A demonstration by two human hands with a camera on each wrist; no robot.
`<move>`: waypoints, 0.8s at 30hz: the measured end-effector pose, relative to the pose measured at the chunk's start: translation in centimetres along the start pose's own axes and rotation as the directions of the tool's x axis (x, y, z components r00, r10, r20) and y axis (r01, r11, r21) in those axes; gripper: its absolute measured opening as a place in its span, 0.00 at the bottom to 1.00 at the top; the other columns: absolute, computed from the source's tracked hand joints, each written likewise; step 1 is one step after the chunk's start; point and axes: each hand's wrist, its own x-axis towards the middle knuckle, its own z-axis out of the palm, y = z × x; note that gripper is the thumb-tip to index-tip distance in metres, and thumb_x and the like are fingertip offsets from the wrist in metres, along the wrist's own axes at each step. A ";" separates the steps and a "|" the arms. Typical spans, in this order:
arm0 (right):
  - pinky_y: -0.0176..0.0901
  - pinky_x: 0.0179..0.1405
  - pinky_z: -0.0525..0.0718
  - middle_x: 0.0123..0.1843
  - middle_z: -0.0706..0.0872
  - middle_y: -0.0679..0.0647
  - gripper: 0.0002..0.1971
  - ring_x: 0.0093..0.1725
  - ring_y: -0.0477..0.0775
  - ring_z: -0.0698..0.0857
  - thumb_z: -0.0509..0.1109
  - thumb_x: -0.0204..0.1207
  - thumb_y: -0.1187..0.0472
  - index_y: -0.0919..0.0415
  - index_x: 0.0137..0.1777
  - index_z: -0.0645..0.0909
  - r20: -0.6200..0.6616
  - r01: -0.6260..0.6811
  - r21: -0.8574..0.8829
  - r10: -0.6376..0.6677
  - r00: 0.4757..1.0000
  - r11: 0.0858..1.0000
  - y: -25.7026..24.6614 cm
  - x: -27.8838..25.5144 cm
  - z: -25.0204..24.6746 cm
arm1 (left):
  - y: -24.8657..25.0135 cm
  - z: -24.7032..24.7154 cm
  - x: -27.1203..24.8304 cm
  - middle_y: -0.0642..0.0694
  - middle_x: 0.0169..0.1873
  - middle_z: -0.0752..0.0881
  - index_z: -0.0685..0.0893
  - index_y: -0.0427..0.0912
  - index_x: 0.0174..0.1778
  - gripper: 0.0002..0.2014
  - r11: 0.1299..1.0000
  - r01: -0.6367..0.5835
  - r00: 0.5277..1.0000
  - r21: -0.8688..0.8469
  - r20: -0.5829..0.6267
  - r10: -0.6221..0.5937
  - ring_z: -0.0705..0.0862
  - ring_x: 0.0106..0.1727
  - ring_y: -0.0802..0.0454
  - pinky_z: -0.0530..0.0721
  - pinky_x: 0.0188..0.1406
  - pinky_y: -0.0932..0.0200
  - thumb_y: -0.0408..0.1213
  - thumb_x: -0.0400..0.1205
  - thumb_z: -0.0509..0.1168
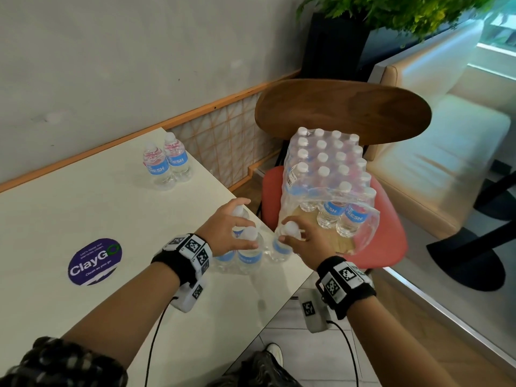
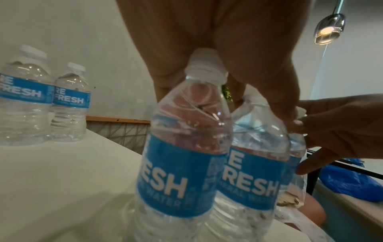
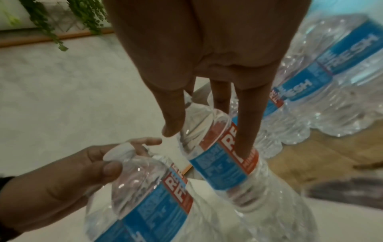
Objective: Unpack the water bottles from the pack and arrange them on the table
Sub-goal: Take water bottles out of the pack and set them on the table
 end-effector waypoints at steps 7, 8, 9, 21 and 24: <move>0.61 0.51 0.86 0.46 0.83 0.44 0.15 0.49 0.54 0.83 0.73 0.70 0.49 0.38 0.55 0.76 0.083 0.037 -0.085 -0.030 0.996 0.996 -2.7 1.0 4.4 | 0.3 -1.0 -1.3 0.72 0.77 0.56 0.88 0.62 0.44 0.15 0.999 -0.042 0.997 -0.022 0.063 0.043 0.66 0.72 0.70 0.71 0.62 0.69 0.44 0.64 0.80; 0.60 0.51 0.86 0.45 0.84 0.43 0.16 0.48 0.53 0.83 0.73 0.70 0.48 0.38 0.56 0.76 0.089 0.032 -0.085 -0.025 0.996 0.996 -2.9 1.3 4.7 | 0.2 -1.3 -1.5 0.73 0.77 0.55 0.88 0.62 0.46 0.16 0.999 -0.034 0.997 -0.018 0.067 0.035 0.65 0.73 0.69 0.71 0.65 0.66 0.44 0.63 0.79; 0.59 0.52 0.86 0.46 0.84 0.42 0.17 0.48 0.51 0.83 0.73 0.71 0.49 0.40 0.58 0.76 0.105 0.027 -0.073 -0.019 0.994 0.997 -3.1 1.4 4.8 | 0.1 -1.6 -1.7 0.74 0.78 0.54 0.89 0.62 0.48 0.18 1.000 -0.018 0.997 -0.019 0.075 0.019 0.64 0.74 0.68 0.71 0.68 0.63 0.45 0.63 0.79; 0.45 0.63 0.73 0.71 0.76 0.57 0.30 0.68 0.59 0.77 0.73 0.74 0.61 0.60 0.74 0.67 -0.422 -0.302 0.058 0.297 0.857 0.952 1.7 2.3 -6.5 | 2.8 -1.0 -1.0 0.56 0.83 0.52 0.77 0.65 0.64 0.38 0.910 -0.094 0.991 0.404 0.126 0.047 0.43 0.85 0.53 0.42 0.81 0.37 0.79 0.61 0.57; 0.56 0.66 0.79 0.66 0.79 0.56 0.29 0.64 0.60 0.81 0.74 0.72 0.57 0.58 0.72 0.69 -0.433 -0.250 0.072 0.256 0.864 0.966 2.8 3.8 -8.3 | 2.8 0.5 -0.9 0.57 0.83 0.54 0.70 0.67 0.69 0.37 0.837 -0.114 0.991 0.535 0.123 0.056 0.45 0.85 0.53 0.40 0.79 0.33 0.77 0.65 0.54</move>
